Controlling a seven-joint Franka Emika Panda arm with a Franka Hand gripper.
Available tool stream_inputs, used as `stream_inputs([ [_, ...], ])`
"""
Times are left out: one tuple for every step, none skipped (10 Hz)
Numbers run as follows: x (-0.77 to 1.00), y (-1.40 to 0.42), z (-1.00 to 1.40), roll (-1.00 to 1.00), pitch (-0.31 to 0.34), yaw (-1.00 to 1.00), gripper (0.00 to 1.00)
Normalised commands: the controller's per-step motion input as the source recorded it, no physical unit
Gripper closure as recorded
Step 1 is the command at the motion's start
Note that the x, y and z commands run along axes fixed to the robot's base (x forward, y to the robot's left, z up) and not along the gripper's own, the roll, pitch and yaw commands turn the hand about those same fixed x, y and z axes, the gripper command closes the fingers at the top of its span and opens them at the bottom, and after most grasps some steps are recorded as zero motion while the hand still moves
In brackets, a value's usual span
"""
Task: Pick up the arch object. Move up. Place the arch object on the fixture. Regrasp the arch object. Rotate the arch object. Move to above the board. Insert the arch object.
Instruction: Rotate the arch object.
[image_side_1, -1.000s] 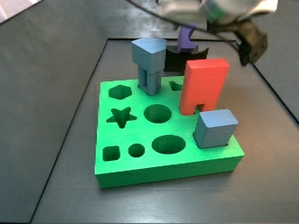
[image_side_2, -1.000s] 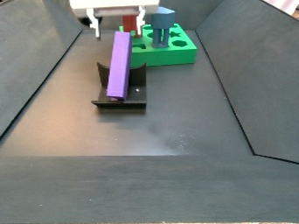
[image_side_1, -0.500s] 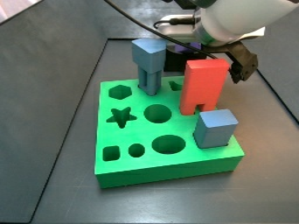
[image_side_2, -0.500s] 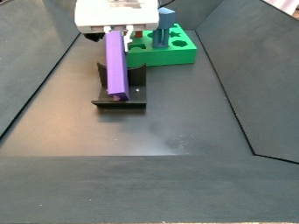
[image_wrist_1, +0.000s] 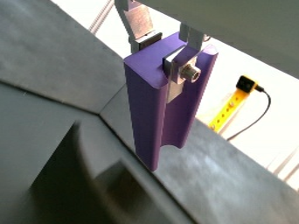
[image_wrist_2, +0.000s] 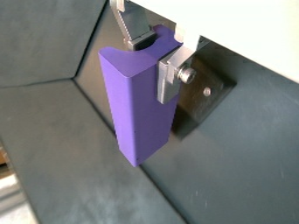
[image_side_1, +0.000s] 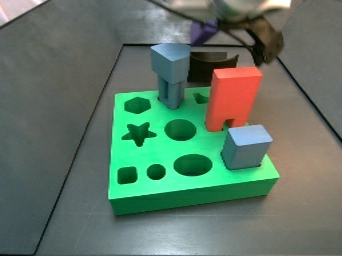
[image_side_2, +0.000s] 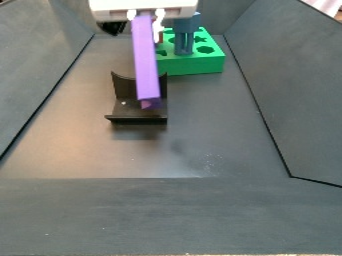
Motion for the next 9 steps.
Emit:
stream_inputs([
  [-1.00,0.25,0.76,-0.13,-0.119,-0.07,1.00],
  [-1.00,0.22,0.70,-0.13,-0.111,-0.09,1.00],
  [-1.00,0.20,0.65,-0.13,-0.105,-0.10,1.00],
  [-1.00,0.18,0.56,-0.14,-0.086,-0.11,1.00],
  [-1.00,0.17,0.52,-0.14,-0.076,-0.11,1.00],
  [-1.00,0.14,0.40,-0.14,-0.067,-0.12,1.00],
  [-1.00,0.14,0.34,-0.12,-0.052,-0.11,1.00],
  [-1.00,0.11,0.28,-0.13,-0.036,-0.11,1.00],
  [-0.97,0.10,0.24,-0.13,-0.026,-0.10,1.00],
])
